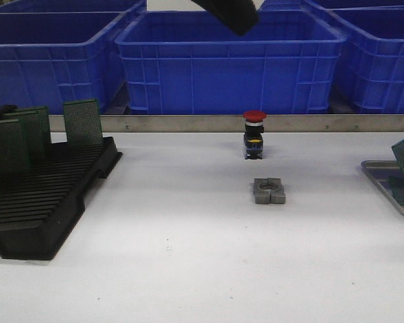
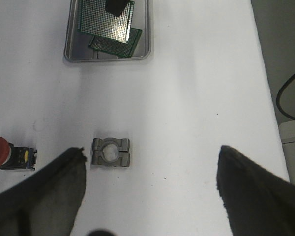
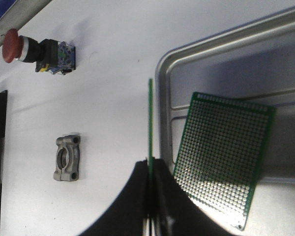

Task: Place circuit board on tray
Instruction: 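Lower the board into the metal tray beside the first and release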

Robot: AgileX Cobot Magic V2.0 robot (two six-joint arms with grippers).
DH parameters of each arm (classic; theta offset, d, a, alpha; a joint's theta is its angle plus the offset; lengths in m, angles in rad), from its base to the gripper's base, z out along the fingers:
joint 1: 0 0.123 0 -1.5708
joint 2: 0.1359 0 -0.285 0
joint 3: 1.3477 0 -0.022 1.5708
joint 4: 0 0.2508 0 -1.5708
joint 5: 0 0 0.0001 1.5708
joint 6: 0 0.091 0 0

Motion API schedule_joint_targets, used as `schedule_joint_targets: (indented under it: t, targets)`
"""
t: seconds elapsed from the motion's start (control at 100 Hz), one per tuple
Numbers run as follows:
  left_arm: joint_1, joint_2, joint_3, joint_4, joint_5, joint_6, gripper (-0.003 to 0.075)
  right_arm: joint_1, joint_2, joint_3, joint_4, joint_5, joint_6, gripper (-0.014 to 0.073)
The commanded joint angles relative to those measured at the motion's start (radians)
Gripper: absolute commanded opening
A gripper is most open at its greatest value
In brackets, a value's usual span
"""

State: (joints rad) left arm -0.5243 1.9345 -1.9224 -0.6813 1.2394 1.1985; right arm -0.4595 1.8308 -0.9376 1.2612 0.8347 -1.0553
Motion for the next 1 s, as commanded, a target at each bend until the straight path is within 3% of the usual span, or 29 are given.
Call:
schedule_joint_targets:
  t: [0.0,0.4,0.8,0.99]
  targets:
    - [-0.009,-0.062,-0.025,-0.059,0.031,-0.010,0.0517,-0.008,-0.027,-0.019,0.051,0.030,-0.003,-0.0008]
    - [-0.009,-0.062,-0.025,-0.059,0.031,-0.010,0.0517,-0.008,-0.004,-0.019,0.052,0.000,0.000,0.0015]
    - [-0.009,-0.062,-0.025,-0.059,0.031,-0.010,0.0517,-0.008,-0.004,-0.019,0.052,-0.025,0.000,0.0234]
    - [-0.009,-0.062,-0.025,-0.059,0.031,-0.010,0.0517,-0.008,-0.004,-0.019,0.052,-0.046,0.000,0.0381]
